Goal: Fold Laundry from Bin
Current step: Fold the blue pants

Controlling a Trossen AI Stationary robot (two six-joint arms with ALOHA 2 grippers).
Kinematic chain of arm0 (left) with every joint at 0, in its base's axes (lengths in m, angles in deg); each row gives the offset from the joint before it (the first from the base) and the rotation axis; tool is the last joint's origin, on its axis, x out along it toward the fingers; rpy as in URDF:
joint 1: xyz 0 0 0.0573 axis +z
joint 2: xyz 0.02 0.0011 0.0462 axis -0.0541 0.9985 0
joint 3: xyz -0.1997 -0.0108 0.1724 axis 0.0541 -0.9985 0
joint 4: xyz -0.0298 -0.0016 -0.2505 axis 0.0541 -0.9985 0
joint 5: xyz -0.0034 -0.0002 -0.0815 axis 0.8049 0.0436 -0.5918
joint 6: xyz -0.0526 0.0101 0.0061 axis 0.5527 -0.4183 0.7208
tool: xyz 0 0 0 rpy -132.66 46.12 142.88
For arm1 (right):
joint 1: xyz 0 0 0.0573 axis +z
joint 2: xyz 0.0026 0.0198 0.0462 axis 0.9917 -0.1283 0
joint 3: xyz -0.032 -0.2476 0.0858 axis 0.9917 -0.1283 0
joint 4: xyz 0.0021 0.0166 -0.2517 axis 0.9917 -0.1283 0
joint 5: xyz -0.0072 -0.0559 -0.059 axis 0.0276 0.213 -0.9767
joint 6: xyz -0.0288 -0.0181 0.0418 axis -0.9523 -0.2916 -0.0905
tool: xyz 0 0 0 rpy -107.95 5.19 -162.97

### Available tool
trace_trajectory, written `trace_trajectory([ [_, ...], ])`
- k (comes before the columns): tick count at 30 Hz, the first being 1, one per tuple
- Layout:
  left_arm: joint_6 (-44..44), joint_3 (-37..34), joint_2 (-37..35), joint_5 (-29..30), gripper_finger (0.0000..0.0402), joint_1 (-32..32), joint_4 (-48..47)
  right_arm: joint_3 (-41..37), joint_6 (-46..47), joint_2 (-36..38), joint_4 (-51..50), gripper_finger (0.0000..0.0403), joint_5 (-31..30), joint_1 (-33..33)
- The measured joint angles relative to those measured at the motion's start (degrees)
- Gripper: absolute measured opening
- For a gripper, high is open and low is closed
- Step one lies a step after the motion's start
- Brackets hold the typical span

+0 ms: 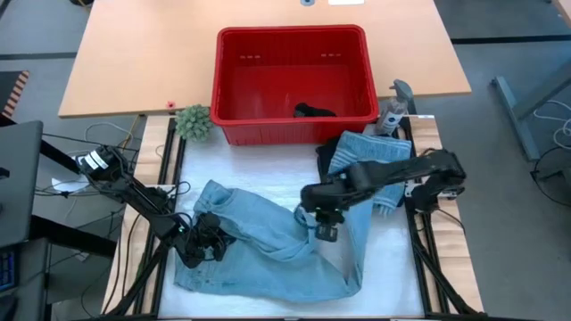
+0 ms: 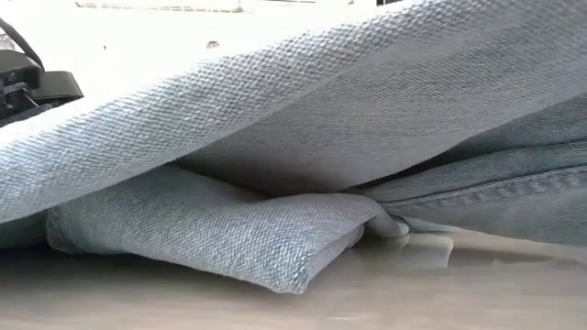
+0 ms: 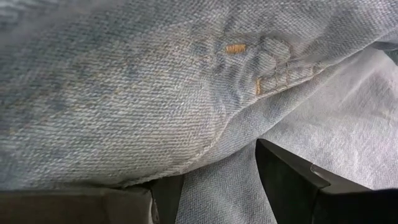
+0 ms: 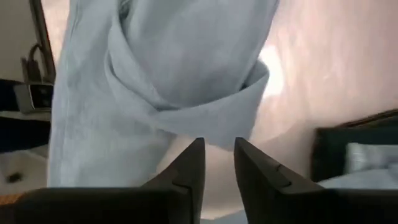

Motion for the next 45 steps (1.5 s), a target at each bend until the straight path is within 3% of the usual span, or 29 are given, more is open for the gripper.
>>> trace_trajectory([
  [8,0.0,0.0,0.0,0.3,0.019,0.0,0.4,0.0,0.6,-12.4,0.4,0.0161,15.8,-8.3],
  [14,-0.3,0.0,0.0,0.4,0.019,0.0,0.6,0.0,-0.3,-17.4,-0.6,0.0167,17.6,-11.1],
  [30,-1.5,0.0,0.0,0.8,0.0189,0.0,0.6,1.2,2.6,-17.4,3.7,0.0171,16.3,-15.8],
  [40,-1.9,0.0,0.0,1.3,0.0189,0.1,0.6,1.2,-1.8,-22.3,2.6,0.024,15.7,-14.8],
  [45,-2.3,0.0,0.0,1.3,0.0189,0.1,0.5,1.2,-1.9,-24.8,3.2,0.0246,15.9,-15.1],
])
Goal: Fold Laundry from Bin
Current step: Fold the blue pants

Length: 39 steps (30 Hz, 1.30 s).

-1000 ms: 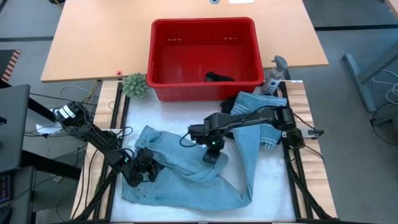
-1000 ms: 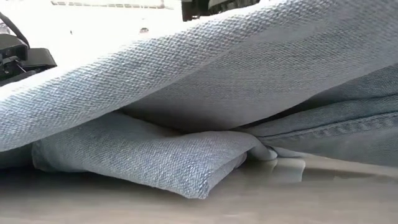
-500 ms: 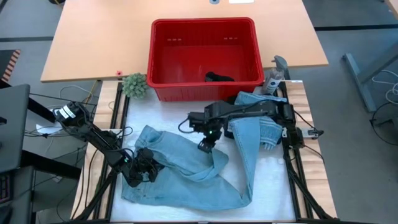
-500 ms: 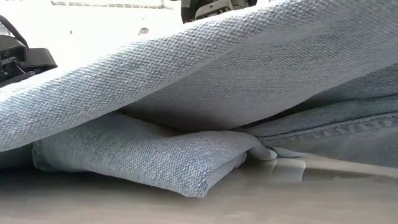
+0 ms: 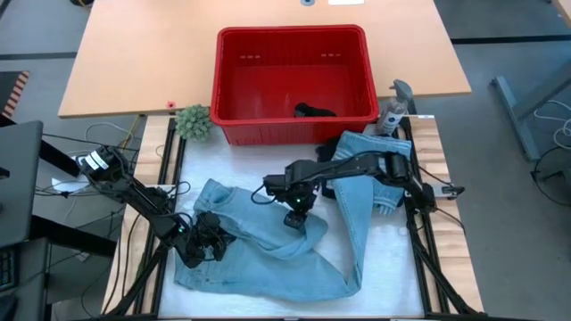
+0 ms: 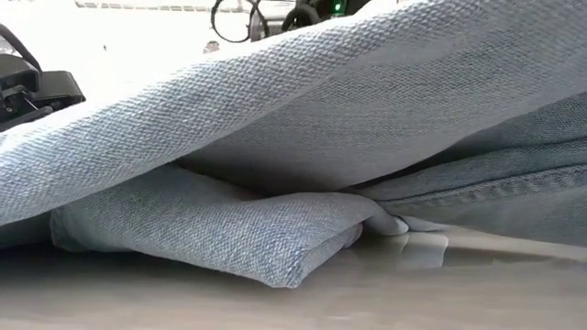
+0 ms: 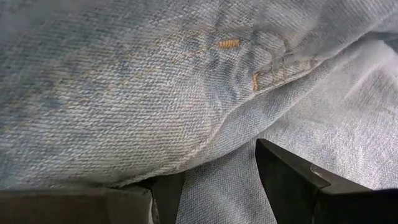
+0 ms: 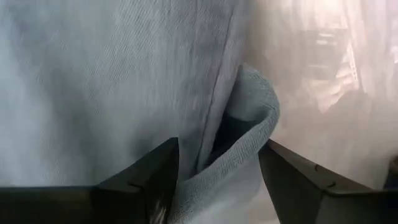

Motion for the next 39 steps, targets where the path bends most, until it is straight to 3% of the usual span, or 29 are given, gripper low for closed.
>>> trace_trajectory([
  [3,-0.1,0.0,0.0,0.1,0.0189,0.0,0.0,0.0,1.8,-1.1,-1.0,0.021,-0.1,-0.3],
  [8,-0.1,0.0,0.0,0.1,0.0189,0.0,0.0,0.0,2.2,0.0,-1.8,0.0039,-2.1,0.1],
  [9,-0.1,0.0,0.0,0.1,0.0189,0.0,-0.1,0.0,2.1,0.3,-2.0,0.0026,-2.8,0.3],
  [15,-0.1,0.0,0.0,0.3,0.0189,0.0,-0.2,1.8,2.2,4.1,-3.9,0.0026,-8.9,1.4],
  [22,-0.1,0.0,0.0,1.0,0.0189,0.0,-0.3,9.1,10.2,14.2,-4.2,0.0026,-23.8,2.8],
  [27,-0.3,0.0,0.0,1.0,0.0189,0.0,-0.4,10.1,20.1,22.6,-7.8,0.0026,-36.7,4.6],
  [32,-0.1,0.0,0.0,1.3,0.0189,0.0,-1.6,9.4,36.5,25.4,-18.7,0.0026,-51.3,12.0],
  [39,0.0,0.0,0.0,1.3,0.0189,0.0,-2.4,-0.6,52.1,23.5,-15.2,0.0029,-55.6,23.9],
])
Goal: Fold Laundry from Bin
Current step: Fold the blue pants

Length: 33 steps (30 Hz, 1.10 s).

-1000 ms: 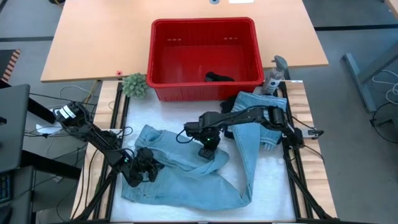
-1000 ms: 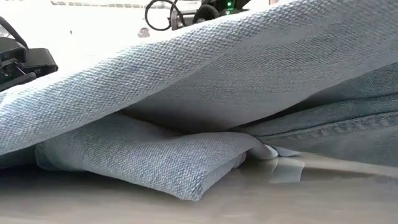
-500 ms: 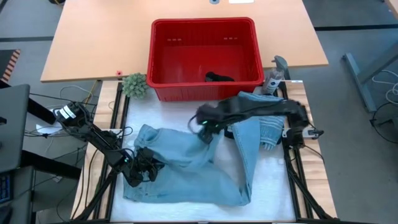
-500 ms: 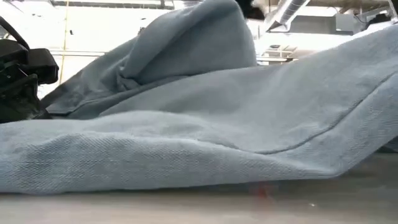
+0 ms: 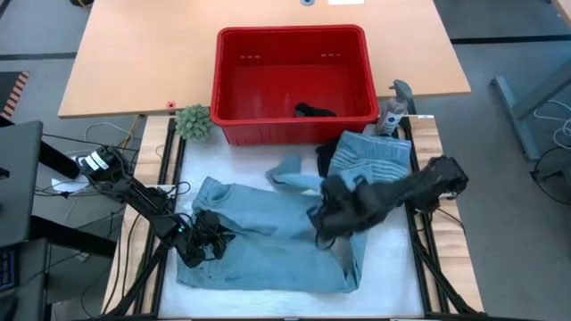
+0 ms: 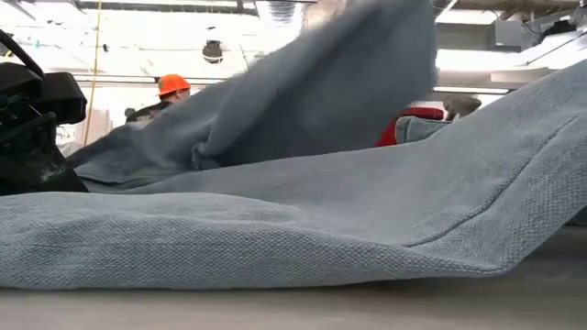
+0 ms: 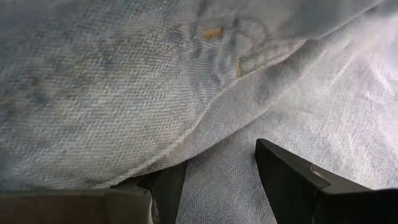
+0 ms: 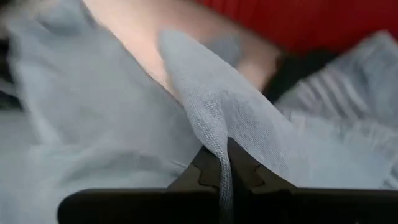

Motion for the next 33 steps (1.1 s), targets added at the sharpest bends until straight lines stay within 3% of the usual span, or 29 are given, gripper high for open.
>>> trace_trajectory([
  [2,0.2,0.0,0.0,0.0,0.0189,0.0,-0.2,-3.8,3.9,-2.3,-0.4,0.0052,1.1,2.0],
  [6,0.3,0.0,0.0,0.0,0.0189,0.0,-0.2,-10.2,11.0,-4.4,-0.6,0.0131,14.4,2.7],
  [9,0.3,0.0,0.0,-0.1,0.0189,0.0,-0.2,-13.8,10.1,-4.7,-0.3,0.0198,22.0,2.8],
  [14,0.3,0.0,0.0,-0.1,0.0189,0.0,-0.3,-13.1,7.4,-2.4,-1.1,0.0279,18.9,2.4],
  [19,0.3,0.0,0.0,0.0,0.0189,0.0,-0.3,-8.8,-6.3,-0.8,3.7,0.0299,12.0,-3.0],
  [22,0.3,0.0,0.0,0.0,0.0189,0.0,-0.3,-6.7,-18.2,-0.8,10.0,0.03,11.0,-7.6],
  [27,0.3,0.0,0.0,0.1,0.0189,0.0,-0.2,-6.5,-31.8,-1.1,26.0,0.0301,15.9,-14.6],
  [33,0.3,0.0,0.0,0.1,0.0189,0.0,-0.2,-6.5,-45.1,-3.6,33.8,0.0301,21.2,-19.3],
])
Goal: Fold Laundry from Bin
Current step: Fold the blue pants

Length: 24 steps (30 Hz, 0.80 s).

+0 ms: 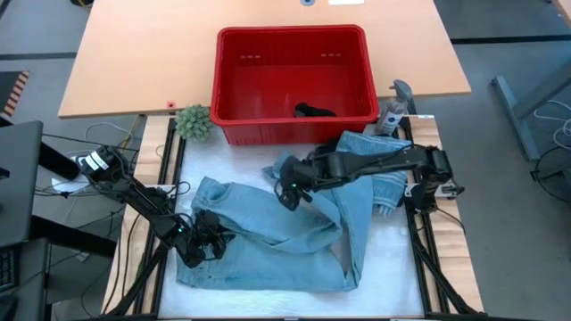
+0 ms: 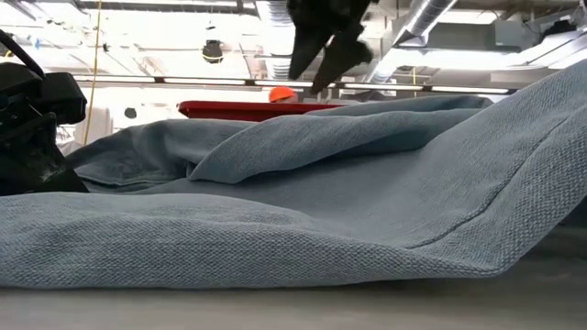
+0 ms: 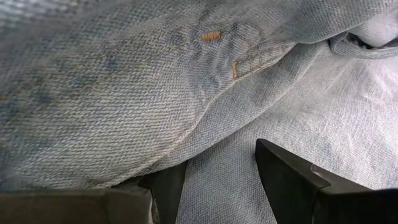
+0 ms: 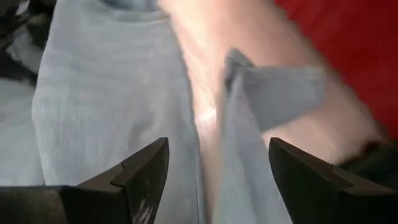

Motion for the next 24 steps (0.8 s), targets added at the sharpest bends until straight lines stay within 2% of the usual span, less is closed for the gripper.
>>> trace_trajectory([
  [5,0.0,0.0,0.0,0.0,0.0189,0.0,0.2,0.0,-7.9,-2.1,1.0,0.0301,4.2,-1.8],
  [10,1.0,0.0,0.0,0.4,0.0189,0.0,0.1,-0.1,-9.5,-5.0,-2.5,0.0298,3.7,-3.2],
  [13,1.3,0.0,0.0,0.6,0.0189,0.0,0.1,-0.1,-9.8,-6.5,-5.4,0.0275,3.6,-4.2],
  [16,2.1,0.0,0.0,0.9,0.0189,0.0,-0.2,-0.1,-10.5,-8.2,-6.9,0.0221,4.6,-4.9],
  [18,2.3,0.0,0.0,1.0,0.0189,0.0,-0.2,0.0,-11.0,-8.7,-6.9,0.0151,5.9,-5.1],
  [20,2.4,0.0,0.0,1.0,0.0189,0.0,-0.2,1.0,-11.8,-8.7,-7.2,0.0059,6.2,-5.0],
  [21,2.5,0.0,0.0,1.1,0.0189,0.0,-0.2,2.0,-12.7,-8.4,-7.1,0.0033,6.2,-4.8],
  [24,2.9,0.0,0.0,1.2,0.0189,0.3,-0.3,6.3,-13.1,-6.8,-8.0,0.0028,4.5,-4.5],
])
